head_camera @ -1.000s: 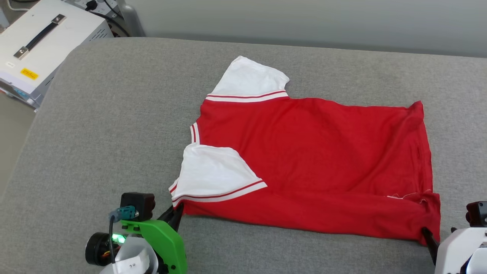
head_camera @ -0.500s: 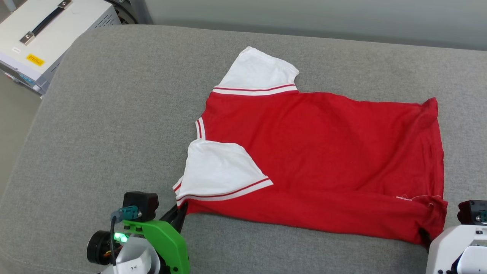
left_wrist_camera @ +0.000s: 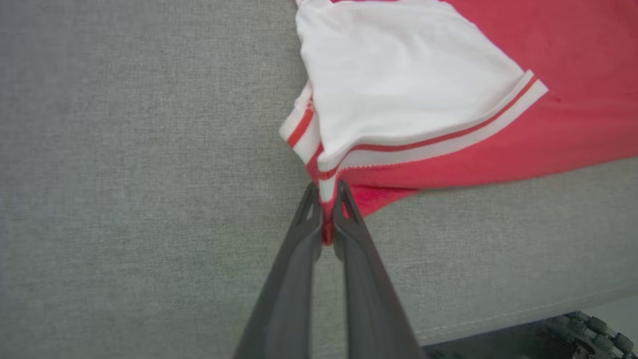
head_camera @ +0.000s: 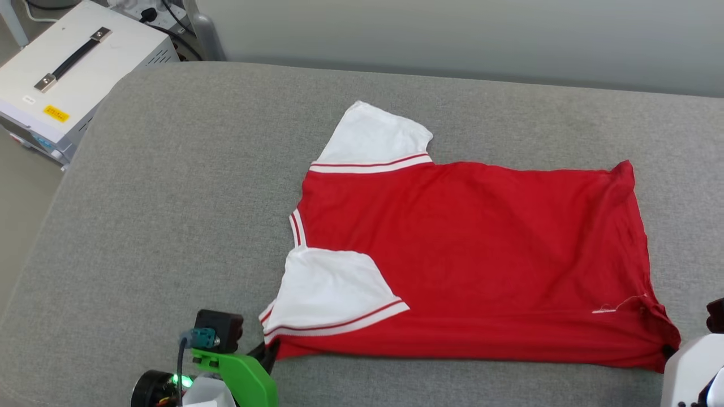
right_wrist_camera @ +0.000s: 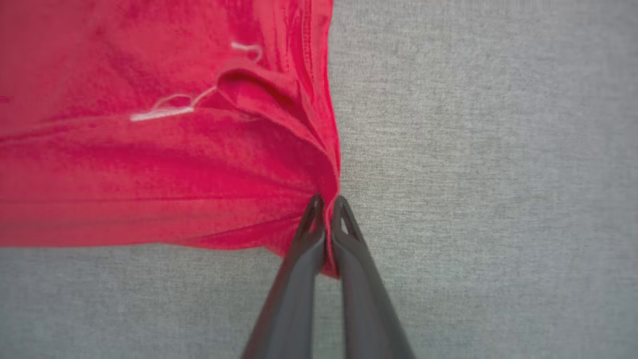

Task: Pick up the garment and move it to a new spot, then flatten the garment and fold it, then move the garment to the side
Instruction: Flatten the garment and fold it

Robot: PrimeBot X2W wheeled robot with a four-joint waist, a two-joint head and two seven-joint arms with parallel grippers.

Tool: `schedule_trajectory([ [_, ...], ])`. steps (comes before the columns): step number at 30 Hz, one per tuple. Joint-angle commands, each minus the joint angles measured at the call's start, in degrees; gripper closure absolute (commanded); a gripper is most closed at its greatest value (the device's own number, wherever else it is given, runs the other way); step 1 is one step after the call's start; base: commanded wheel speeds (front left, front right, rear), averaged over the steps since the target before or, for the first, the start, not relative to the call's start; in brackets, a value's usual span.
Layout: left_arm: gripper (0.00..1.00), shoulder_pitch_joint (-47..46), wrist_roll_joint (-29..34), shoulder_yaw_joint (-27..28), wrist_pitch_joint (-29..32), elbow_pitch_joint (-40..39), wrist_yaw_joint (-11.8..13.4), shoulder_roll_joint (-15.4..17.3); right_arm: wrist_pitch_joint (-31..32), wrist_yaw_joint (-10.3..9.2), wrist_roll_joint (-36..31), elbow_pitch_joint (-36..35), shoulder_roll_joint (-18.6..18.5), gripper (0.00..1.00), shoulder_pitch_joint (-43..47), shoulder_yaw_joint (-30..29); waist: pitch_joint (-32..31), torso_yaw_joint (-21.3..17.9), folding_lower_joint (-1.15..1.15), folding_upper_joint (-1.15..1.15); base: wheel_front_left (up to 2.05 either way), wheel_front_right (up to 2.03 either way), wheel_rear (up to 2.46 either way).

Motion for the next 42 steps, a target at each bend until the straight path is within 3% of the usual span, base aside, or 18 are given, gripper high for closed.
schedule_trajectory([
  [1,1.0,1.4,-0.3,-0.3,0.8,0.4,-0.1,0.7,0.5,-0.11,0.0,-0.7,-1.1,1.0,1.0,-0.8,-1.4,-0.4,0.0,0.66,0.0,0.0,0.0],
  [8,1.0,5.1,-2.1,-1.7,2.6,0.1,-0.1,0.9,5.4,-0.11,0.0,-4.6,-0.7,1.0,5.7,-3.0,-3.6,-1.1,0.0,0.66,0.0,0.0,0.0],
  [15,1.0,5.7,-3.1,-2.5,1.7,2.7,-1.4,-0.6,5.6,-0.11,0.2,-4.1,1.4,1.0,7.4,-2.7,-3.8,-1.7,0.0,0.66,0.0,0.0,0.0],
  [16,0.39,5.4,-2.8,-2.5,1.1,3.3,-1.4,-0.7,5.5,-0.11,0.3,-3.7,1.6,1.0,7.4,-2.6,-3.8,-1.8,0.0,0.66,0.0,0.0,0.0],
  [17,0.0,5.3,-2.6,-2.5,0.7,3.9,-1.5,-0.9,5.3,-0.11,0.2,-3.4,1.7,0.71,7.4,-2.4,-3.9,-1.8,0.0,0.66,0.0,0.0,0.0],
  [18,0.0,5.1,-2.5,-2.6,0.2,4.5,-1.8,-1.1,4.9,-0.11,0.0,-3.0,1.8,0.0,7.3,-2.3,-4.0,-1.9,0.0,0.66,0.0,0.0,0.0],
  [26,0.0,3.3,-1.2,-1.0,-6.6,6.1,-2.8,-2.4,-0.3,-0.11,0.6,-4.1,0.7,0.0,5.5,-0.5,-6.0,-2.4,0.0,0.66,0.0,0.0,0.0],
  [37,0.0,-0.2,4.3,3.1,-25.5,4.5,-4.1,-4.3,-13.9,-0.11,1.1,-8.7,-0.1,0.0,1.4,2.2,-7.5,-2.9,0.0,0.66,0.0,0.0,0.0],
  [42,0.0,-0.7,7.8,3.5,-28.4,5.5,-4.2,-5.7,-20.1,-0.11,-0.7,-8.1,0.3,0.0,1.3,2.7,-7.5,-3.2,0.0,0.66,0.0,0.0,0.0],
])
